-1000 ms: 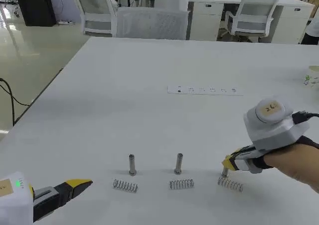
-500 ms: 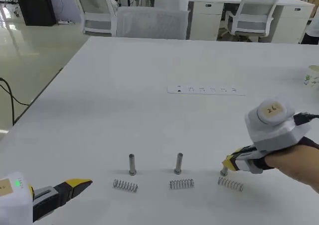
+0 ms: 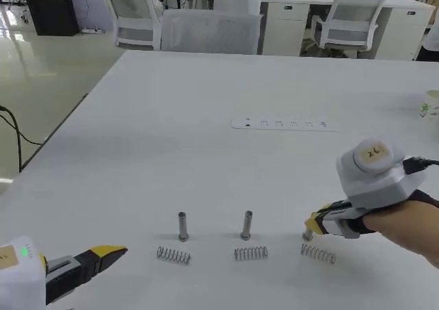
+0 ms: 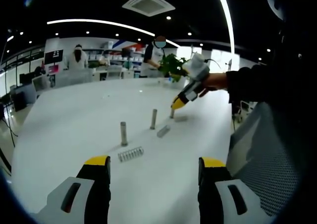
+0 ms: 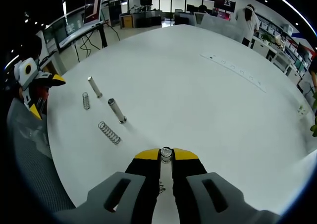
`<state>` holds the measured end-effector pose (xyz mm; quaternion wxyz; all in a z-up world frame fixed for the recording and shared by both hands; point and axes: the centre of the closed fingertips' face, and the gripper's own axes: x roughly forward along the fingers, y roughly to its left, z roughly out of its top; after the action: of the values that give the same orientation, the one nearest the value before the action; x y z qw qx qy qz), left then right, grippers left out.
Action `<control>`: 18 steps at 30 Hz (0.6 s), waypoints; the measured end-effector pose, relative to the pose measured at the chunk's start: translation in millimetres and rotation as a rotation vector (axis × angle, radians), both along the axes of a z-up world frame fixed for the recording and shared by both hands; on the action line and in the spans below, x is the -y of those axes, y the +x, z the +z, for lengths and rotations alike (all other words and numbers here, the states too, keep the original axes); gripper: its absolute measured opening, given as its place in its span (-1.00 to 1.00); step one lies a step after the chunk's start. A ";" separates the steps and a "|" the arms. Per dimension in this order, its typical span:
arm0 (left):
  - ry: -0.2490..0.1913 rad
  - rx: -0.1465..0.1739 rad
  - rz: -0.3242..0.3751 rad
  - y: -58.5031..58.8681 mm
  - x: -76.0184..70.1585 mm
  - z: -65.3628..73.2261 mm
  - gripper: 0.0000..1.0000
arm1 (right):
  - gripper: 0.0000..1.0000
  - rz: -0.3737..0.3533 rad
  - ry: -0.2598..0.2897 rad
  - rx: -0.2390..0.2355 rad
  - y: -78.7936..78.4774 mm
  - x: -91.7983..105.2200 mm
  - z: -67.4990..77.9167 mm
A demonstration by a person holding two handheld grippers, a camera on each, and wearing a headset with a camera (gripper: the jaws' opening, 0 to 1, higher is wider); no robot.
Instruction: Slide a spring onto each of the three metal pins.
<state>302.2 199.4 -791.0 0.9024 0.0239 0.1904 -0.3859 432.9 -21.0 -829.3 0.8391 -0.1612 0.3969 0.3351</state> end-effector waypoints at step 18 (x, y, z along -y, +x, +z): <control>0.001 0.001 0.002 0.1 -0.7 0.7 0.36 | -0.84 0.007 -0.011 0.009 2.0 1.9 1.2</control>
<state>302.4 200.1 -790.3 0.9028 0.0246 0.1904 -0.3850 434.9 -23.0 -828.0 0.8389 -0.1688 0.3943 0.3349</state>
